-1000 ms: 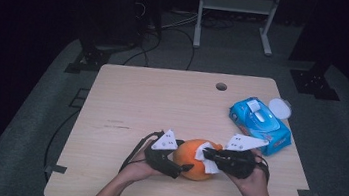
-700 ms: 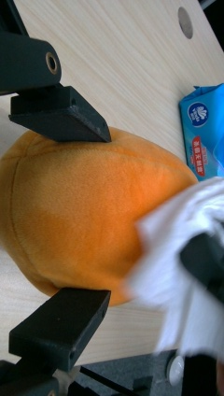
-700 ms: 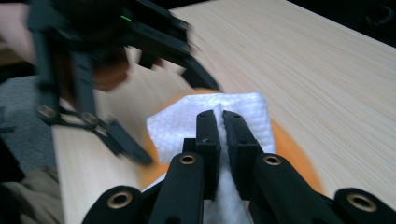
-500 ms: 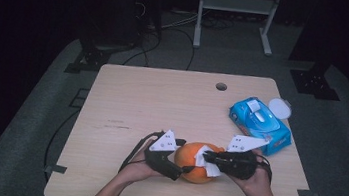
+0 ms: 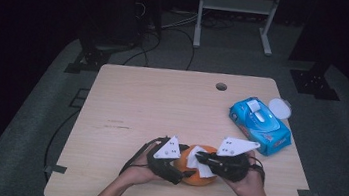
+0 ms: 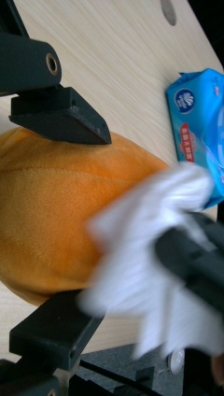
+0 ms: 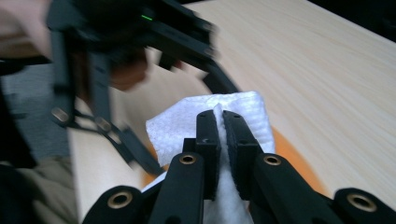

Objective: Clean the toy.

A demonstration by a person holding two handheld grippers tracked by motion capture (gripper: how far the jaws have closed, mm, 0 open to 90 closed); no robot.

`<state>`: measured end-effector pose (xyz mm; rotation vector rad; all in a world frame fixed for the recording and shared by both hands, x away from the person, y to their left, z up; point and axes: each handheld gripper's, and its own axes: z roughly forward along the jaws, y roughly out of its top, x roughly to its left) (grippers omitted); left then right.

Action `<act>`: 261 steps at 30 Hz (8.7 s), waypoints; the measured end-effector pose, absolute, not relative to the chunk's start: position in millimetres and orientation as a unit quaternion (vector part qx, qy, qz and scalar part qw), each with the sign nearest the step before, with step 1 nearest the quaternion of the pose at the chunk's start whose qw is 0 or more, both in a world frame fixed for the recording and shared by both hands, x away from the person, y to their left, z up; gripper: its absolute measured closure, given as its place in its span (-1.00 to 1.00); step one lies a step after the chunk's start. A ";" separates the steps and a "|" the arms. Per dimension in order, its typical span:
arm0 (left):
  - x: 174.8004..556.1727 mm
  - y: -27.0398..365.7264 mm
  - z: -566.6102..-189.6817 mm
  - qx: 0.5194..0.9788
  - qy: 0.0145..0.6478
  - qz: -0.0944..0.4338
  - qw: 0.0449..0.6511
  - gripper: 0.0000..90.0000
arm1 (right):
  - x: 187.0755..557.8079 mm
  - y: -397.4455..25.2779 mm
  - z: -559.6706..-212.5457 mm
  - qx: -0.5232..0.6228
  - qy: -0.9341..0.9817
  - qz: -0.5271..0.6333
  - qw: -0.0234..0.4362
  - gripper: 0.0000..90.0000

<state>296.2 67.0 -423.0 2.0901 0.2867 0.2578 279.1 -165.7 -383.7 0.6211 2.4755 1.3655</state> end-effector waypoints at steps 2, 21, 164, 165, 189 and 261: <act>298.2 69.2 -423.9 0.858 0.119 0.103 0.489 -0.52 | 283.3 -177.6 -385.4 0.232 0.843 0.469 0.123 0.88; 310.4 76.6 -426.6 0.851 0.149 0.084 0.496 -0.67 | 290.3 -188.8 -394.8 0.267 0.830 0.479 0.101 0.88; 294.6 64.1 -425.7 0.860 0.115 0.056 0.494 -0.62 | 308.7 -225.1 -405.4 0.325 0.803 0.497 0.048 0.87; 294.0 63.6 -425.7 0.861 0.114 0.057 0.493 -0.62 | 306.5 -220.4 -402.9 0.316 0.805 0.499 0.049 0.87; 297.1 62.8 -428.2 0.858 0.130 0.045 0.495 -0.80 | 296.9 -204.4 -396.0 0.285 0.812 0.507 0.049 0.86; 301.3 65.6 -431.6 0.842 0.145 0.042 0.517 -0.64 | 290.7 -201.4 -386.5 0.275 0.824 0.489 0.080 0.86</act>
